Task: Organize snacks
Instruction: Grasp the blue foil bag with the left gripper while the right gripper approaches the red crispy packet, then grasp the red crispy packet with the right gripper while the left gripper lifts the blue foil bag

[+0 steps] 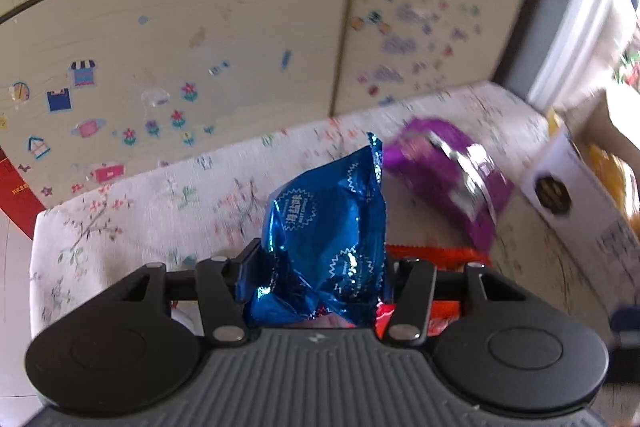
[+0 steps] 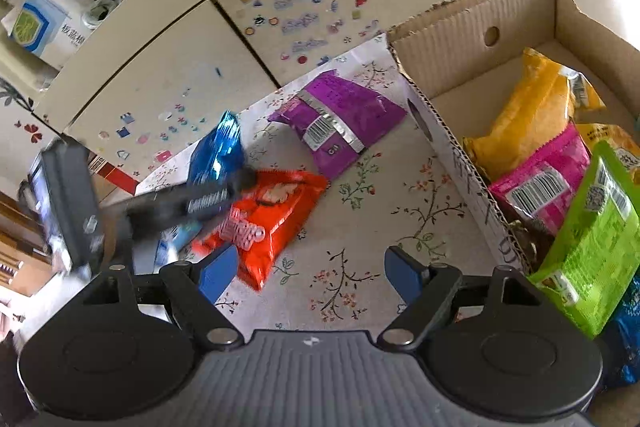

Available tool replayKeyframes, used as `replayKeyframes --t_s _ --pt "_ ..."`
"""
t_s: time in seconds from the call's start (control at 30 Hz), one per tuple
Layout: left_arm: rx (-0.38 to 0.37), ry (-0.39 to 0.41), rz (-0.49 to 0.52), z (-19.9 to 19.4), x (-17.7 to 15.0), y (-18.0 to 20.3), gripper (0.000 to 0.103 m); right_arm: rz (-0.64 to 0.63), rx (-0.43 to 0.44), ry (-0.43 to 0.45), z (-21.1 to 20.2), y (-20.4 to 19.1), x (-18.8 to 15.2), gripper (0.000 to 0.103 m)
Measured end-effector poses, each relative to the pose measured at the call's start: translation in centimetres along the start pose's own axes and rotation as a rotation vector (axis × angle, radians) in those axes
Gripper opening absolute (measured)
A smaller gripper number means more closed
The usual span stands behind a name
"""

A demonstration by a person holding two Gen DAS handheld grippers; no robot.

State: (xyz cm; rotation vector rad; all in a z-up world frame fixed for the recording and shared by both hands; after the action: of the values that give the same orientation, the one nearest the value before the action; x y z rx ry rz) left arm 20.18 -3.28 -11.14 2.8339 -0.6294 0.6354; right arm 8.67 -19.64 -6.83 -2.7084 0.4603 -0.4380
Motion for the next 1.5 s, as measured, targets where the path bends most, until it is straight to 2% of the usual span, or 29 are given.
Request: replayKeyframes --t_s 0.1,0.33,0.5,0.7,0.9,0.97,1.03,1.17,1.27,1.33,1.4,1.5 --pt "-0.002 -0.016 0.034 -0.8 -1.5 0.7 0.053 0.028 0.009 -0.017 0.3 0.4 -0.1 0.085" --pt "0.008 -0.078 0.030 -3.5 -5.0 0.8 0.053 0.055 0.006 -0.062 1.5 1.0 -0.5 0.085" --pt "0.028 -0.110 0.023 -5.0 -7.4 0.7 0.053 0.007 -0.024 -0.073 2.3 0.6 -0.7 0.085" --pt "0.081 -0.144 0.055 -6.5 -10.0 1.1 0.053 -0.130 -0.093 -0.020 2.7 -0.3 0.4 0.086" --pt "0.128 -0.156 0.192 -7.3 -11.9 3.0 0.055 -0.196 -0.043 0.058 3.0 -0.8 2.1 0.085" --pt "0.084 -0.160 0.180 -7.5 -12.1 3.2 0.071 -0.213 -0.019 0.052 3.8 -0.9 2.3 0.086" --pt "0.042 -0.157 0.164 -7.7 -12.3 3.4 0.075 -0.238 -0.037 0.041 4.6 -1.1 2.3 0.086" --pt "0.017 -0.143 0.149 -7.9 -12.1 3.5 0.082 -0.328 -0.059 -0.021 5.2 -1.8 2.1 0.086" --pt "0.002 -0.149 0.101 -7.6 -11.9 3.0 0.083 -0.414 -0.090 -0.103 4.9 -2.7 1.7 0.086" --pt "-0.014 -0.158 0.070 -7.4 -11.8 2.6 0.084 -0.476 -0.099 -0.124 4.6 -3.2 1.3 0.086" --pt "-0.018 -0.161 0.051 -7.4 -11.8 2.3 0.085 -0.514 -0.107 -0.119 4.4 -3.6 1.1 0.086" --pt "-0.022 -0.156 0.040 -7.6 -11.9 1.9 0.085 -0.558 -0.158 -0.065 4.2 -4.0 1.3 0.087"
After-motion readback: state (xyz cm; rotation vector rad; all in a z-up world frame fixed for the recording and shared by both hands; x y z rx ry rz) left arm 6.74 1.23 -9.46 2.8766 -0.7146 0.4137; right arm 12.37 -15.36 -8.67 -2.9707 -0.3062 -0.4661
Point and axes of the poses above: each gripper's, at about its wrist camera, not at the fingertips, and z roughly the way its jaws point, y to its right, x to its top, the point moved 4 cm from there along z, roughly the way its jaws point, and after that the axes turned 13 degrees about -y, right-handed, at the moved point
